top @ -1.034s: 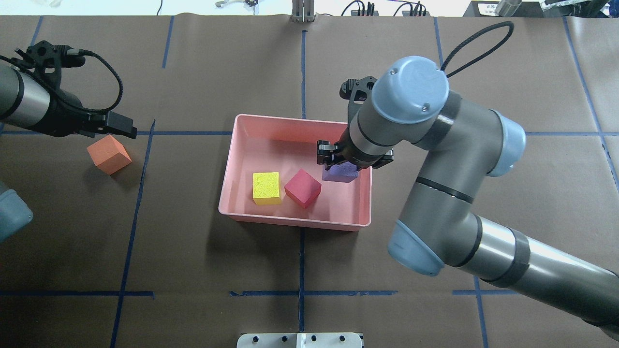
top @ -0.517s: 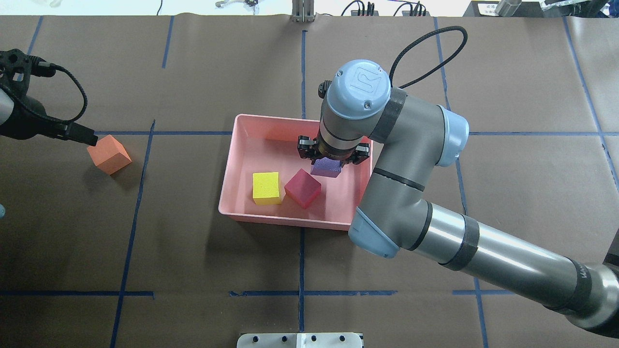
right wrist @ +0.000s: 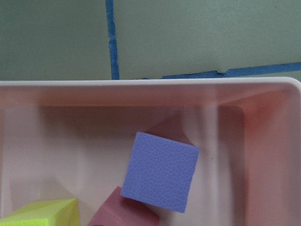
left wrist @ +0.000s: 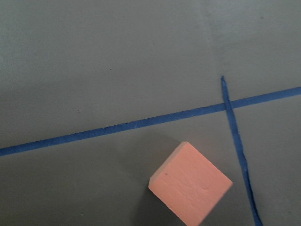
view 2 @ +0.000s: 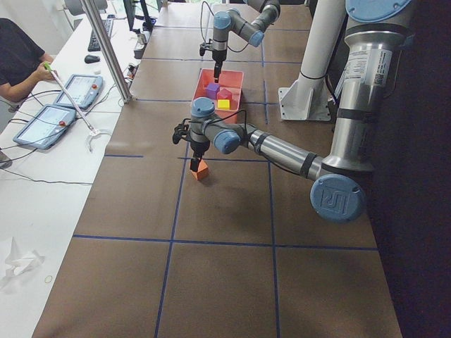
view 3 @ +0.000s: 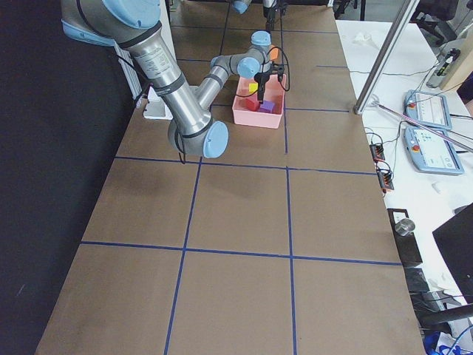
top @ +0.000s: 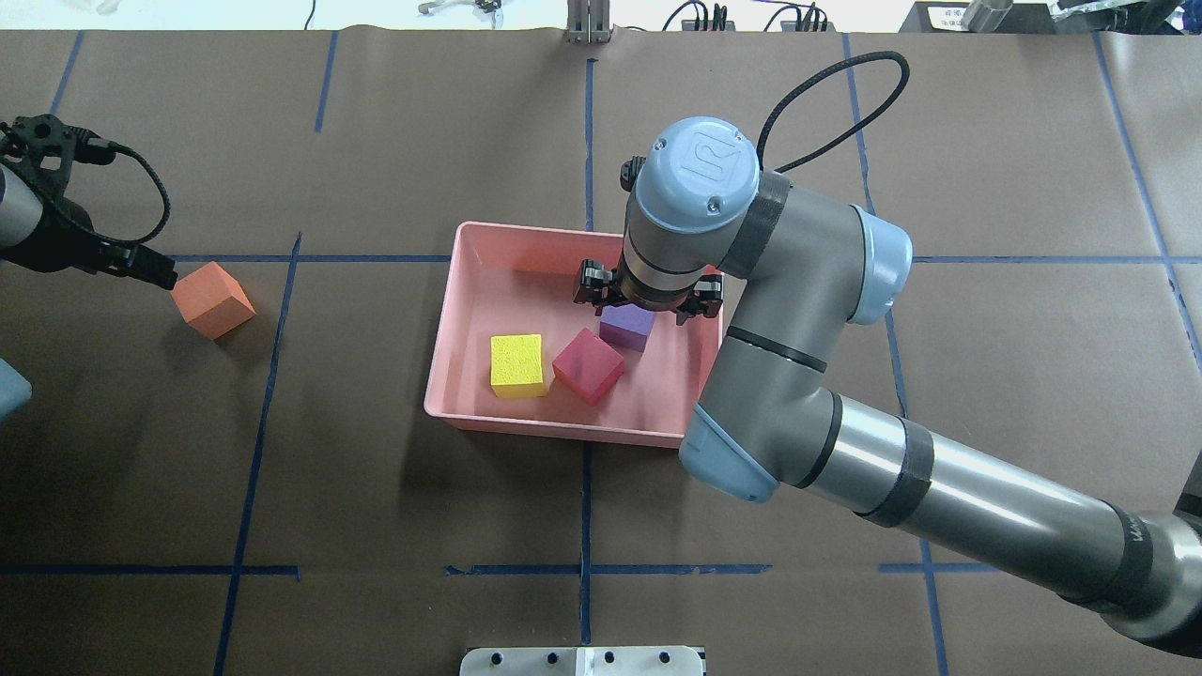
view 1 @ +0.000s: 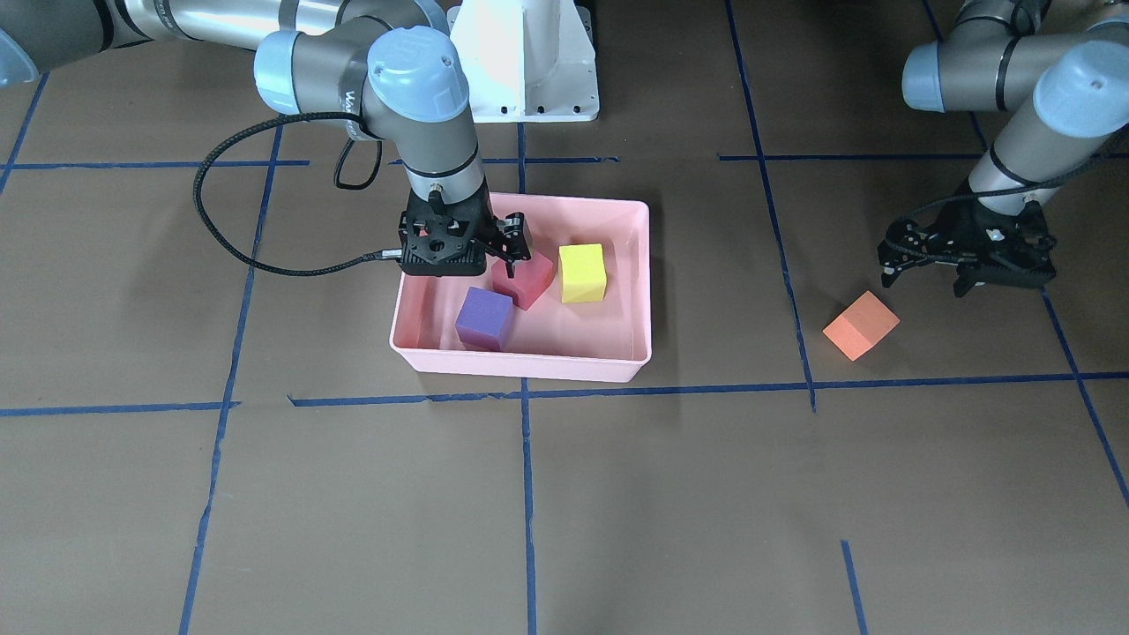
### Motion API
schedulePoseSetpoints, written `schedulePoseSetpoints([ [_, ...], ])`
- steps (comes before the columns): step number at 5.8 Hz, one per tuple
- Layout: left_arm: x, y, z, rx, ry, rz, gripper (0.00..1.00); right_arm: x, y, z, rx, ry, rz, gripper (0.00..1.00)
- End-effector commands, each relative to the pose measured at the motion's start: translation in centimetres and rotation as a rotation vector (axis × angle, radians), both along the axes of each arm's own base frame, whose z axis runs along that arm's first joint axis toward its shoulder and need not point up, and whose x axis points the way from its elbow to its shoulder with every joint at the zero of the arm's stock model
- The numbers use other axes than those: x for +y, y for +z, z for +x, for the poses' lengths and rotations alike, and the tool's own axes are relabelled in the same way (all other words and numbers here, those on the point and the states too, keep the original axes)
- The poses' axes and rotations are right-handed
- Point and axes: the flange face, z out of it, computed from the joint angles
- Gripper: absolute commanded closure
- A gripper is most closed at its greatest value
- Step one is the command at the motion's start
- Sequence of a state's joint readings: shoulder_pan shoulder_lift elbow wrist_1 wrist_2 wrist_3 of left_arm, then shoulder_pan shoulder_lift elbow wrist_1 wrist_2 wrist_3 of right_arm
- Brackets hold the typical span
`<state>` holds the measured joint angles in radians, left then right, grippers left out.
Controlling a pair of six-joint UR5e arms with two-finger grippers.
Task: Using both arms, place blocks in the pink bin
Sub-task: 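Withdraw the right gripper while the left gripper grasps the orange cube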
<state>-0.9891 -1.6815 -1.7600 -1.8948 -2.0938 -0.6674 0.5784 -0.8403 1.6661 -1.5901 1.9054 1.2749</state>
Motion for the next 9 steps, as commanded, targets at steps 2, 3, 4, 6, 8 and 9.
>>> schedulePoseSetpoints([
  [2, -1.5, 0.5, 1.7, 0.102, -0.359, -0.413, 0.0, 1.5, 0.7, 2.5, -0.021, 0.0, 0.01, 0.0],
  [3, -2.3, -0.7, 2.7, 0.141, -0.499, -0.552, 0.0, 1.6, 0.7, 2.7, -0.023, 0.001, 0.013, 0.0],
  [4, -2.3, -0.5, 3.0, 0.173, -0.572, -0.622, 0.0, 2.4, 0.8, 4.2, -0.038, 0.002, 0.023, 0.0],
  [6, -2.4, 1.2, 3.9, 0.19, -0.574, -0.628, 0.0, 2.2, 1.4, 11.9, -0.008, 0.065, 0.01, 0.0],
  [8, -1.6, 2.4, 5.9, 0.162, -0.546, -0.64, 0.0, 2.8, 2.4, 14.0, 0.013, 0.08, -0.004, 0.0],
  [9, -0.9, 2.9, 6.9, 0.146, -0.527, -0.641, 0.0, 2.7, 2.5, 14.8, 0.012, 0.091, -0.003, 0.0],
])
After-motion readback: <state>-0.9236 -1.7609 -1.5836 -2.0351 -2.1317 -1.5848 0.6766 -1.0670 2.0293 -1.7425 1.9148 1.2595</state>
